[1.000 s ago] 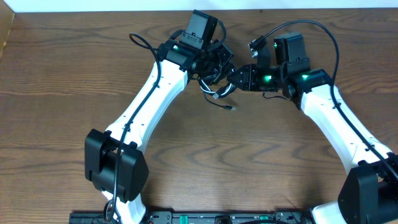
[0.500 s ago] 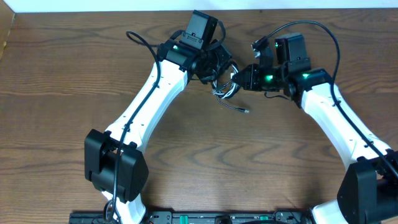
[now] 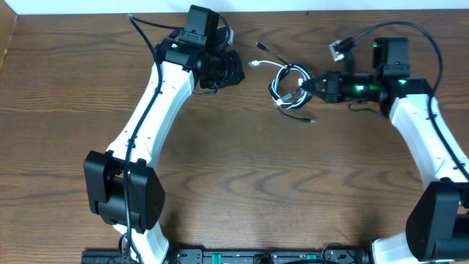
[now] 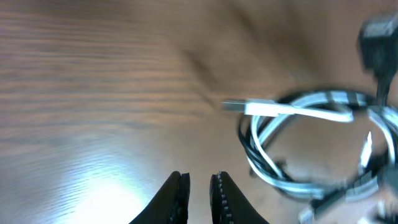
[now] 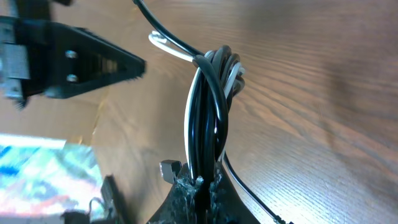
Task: Untangle cables
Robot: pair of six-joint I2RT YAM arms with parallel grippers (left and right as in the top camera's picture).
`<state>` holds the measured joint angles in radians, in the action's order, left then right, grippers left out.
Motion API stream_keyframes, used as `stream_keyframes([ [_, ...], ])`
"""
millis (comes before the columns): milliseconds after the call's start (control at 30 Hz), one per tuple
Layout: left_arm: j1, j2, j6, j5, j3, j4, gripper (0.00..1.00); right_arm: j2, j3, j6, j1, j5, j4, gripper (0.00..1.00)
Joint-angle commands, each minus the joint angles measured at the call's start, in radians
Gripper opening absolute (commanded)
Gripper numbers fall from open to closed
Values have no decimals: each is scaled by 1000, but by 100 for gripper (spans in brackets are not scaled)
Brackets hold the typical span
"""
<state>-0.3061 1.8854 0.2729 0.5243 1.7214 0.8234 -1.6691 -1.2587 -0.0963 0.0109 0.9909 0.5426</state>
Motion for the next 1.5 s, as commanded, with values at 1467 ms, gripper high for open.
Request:
stream_keyframes([
  [1467,-42,200,-359,546,-71,-214,25,-2,5,207,-75,325,101,1],
])
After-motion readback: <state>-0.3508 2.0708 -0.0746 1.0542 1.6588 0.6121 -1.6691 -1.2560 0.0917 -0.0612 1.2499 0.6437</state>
